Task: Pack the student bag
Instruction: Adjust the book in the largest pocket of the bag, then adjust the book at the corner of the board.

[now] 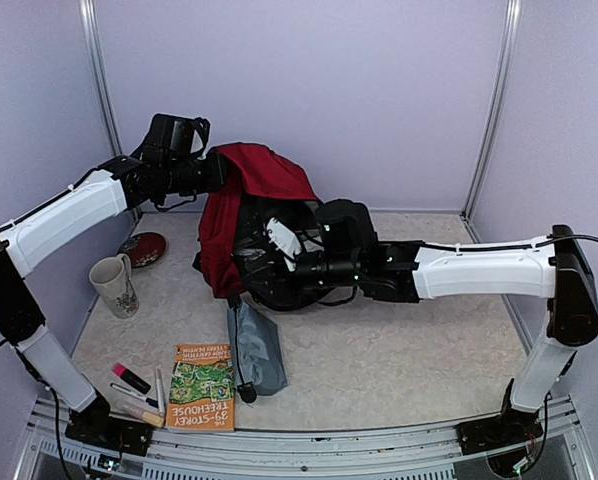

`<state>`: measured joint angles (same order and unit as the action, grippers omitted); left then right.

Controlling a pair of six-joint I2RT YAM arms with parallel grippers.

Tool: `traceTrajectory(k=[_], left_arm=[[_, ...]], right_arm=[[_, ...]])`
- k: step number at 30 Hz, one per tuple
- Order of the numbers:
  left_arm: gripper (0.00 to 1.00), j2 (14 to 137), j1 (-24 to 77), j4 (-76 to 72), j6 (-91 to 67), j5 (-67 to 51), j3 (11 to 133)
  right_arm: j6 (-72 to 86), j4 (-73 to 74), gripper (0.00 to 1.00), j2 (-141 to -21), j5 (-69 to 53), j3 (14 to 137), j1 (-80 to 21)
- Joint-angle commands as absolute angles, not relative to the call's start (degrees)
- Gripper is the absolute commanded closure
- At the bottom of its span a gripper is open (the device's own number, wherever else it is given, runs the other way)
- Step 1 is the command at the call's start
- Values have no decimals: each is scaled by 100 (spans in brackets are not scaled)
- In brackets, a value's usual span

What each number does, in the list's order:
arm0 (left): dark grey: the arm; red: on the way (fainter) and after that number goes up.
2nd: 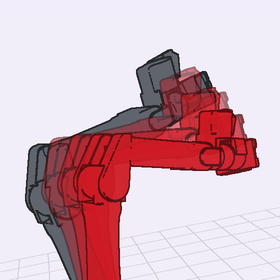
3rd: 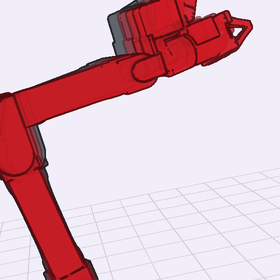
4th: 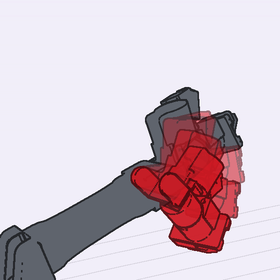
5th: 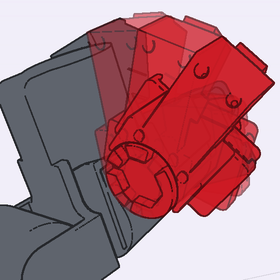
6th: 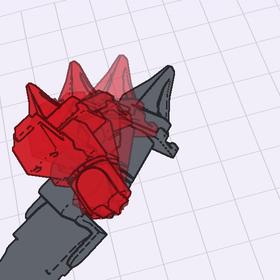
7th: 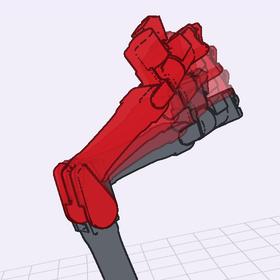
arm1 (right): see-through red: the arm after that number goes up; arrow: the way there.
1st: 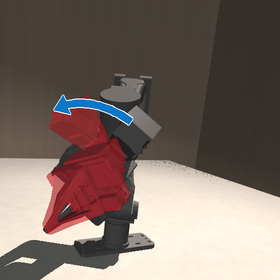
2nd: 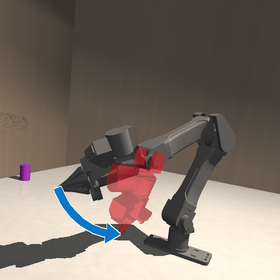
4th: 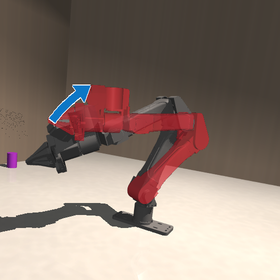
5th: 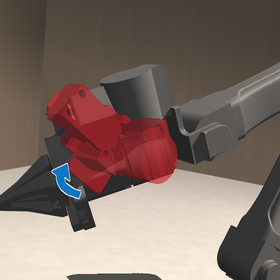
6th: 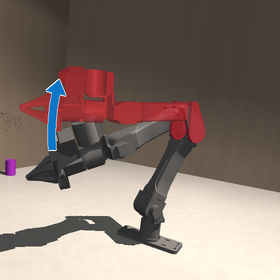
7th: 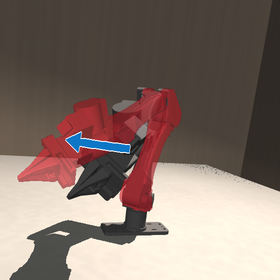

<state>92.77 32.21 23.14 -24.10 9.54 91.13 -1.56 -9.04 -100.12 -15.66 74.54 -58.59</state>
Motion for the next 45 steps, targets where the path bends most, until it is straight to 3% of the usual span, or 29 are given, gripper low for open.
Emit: traceTrajectory(k=[1,7,10,14,19,31,37,45], left_arm=[[100,8735,2901,1841,-2173,1245,9250],[100,8325,2576,1859,-1875,1269,8732],[100,8123,2520,1725,-1687,1059,8215],[100,7710,2443,1313,-1714,704,7543],[100,7634,2318,1296,-1693,477,7238],[100,7614,1838,1128,-2029,-406,7079],[100,7653,1785,1097,-2082,-512,7052],[100,7665,1767,1081,-2074,-532,7041]], right_arm=[[-699,8,60,-10058,-1737,7657,-6780],[-725,898,48,-11193,-989,8698,-7513],[-901,1595,25,-11899,-446,9588,-7881],[-1147,2589,12,-12786,177,10783,-8293],[-1114,3352,10,-13484,498,11608,-8455],[-778,4098,14,-14003,816,11518,-8453],[-418,4244,22,-13698,1157,10704,-8364],[-135,4296,23,-12812,1591,9266,-8049]])
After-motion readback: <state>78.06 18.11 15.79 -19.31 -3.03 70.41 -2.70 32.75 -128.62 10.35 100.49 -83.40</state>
